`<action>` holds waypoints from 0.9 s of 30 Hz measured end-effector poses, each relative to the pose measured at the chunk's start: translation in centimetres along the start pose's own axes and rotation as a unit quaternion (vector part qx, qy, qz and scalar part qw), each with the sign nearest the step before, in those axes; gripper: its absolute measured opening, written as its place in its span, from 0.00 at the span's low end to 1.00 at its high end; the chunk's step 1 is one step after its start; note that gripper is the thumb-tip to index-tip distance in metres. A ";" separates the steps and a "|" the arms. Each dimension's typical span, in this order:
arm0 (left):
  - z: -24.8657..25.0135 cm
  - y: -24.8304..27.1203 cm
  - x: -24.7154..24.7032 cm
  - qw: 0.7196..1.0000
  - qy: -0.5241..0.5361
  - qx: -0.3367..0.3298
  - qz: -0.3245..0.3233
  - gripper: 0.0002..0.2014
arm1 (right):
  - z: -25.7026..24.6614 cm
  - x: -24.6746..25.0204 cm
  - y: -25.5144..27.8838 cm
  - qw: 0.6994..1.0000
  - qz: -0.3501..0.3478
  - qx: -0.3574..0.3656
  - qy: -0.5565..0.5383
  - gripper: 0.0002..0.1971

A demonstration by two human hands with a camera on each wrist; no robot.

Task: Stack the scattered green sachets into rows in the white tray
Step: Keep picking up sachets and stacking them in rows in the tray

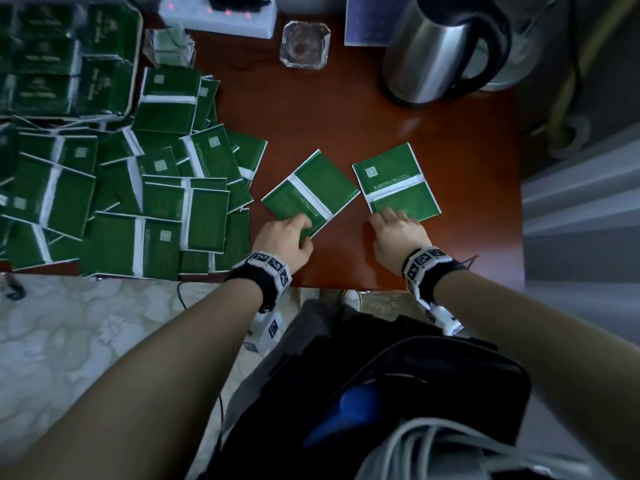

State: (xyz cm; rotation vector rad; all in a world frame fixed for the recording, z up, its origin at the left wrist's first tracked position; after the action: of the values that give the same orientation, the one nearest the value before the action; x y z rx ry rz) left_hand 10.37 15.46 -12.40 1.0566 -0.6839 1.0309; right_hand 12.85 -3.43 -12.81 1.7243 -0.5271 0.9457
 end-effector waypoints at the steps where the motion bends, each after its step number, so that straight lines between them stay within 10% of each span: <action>1: -0.5 -0.2 0.4 1.000 0.004 0.022 0.009 0.10 | -0.1 0.1 0.1 1.000 -0.002 0.004 0.000 0.21; 4: -3.2 -0.4 1.8 0.986 0.037 0.147 0.061 0.08 | -0.1 1.4 -0.2 1.000 0.009 0.016 -0.001 0.22; 9: -8.5 -0.7 -1.7 0.864 0.202 0.457 -0.055 0.45 | 0.9 5.3 -4.1 0.997 0.030 0.025 0.066 0.23; 14: -8.6 -4.6 -3.1 0.838 0.336 0.429 -0.038 0.48 | 2.5 7.9 -8.8 0.994 0.020 -0.005 0.103 0.27; 18: -8.3 -5.3 -1.7 0.875 0.136 0.457 -0.086 0.53 | 2.7 7.8 -11.0 0.986 -0.026 -0.007 0.162 0.40; 27: -8.4 -7.9 -1.4 0.888 0.077 0.436 -0.122 0.43 | 3.5 8.0 -12.6 0.982 -0.040 -0.010 0.184 0.43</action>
State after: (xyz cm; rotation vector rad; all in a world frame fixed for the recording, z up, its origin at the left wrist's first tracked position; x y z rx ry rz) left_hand 16.92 21.72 -19.57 1.7550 0.0979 1.2054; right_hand 27.98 -1.43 -14.24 1.4932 -0.2225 1.1630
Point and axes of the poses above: each hand's wrist, its own y-axis away from the middle knuckle, its own x-axis out of the back of the hand, z = x × y, the point moved 9 cm from there along -y, towards the middle knuckle, and after that the axes turned 7 degrees about -z, right-handed, at the moved point
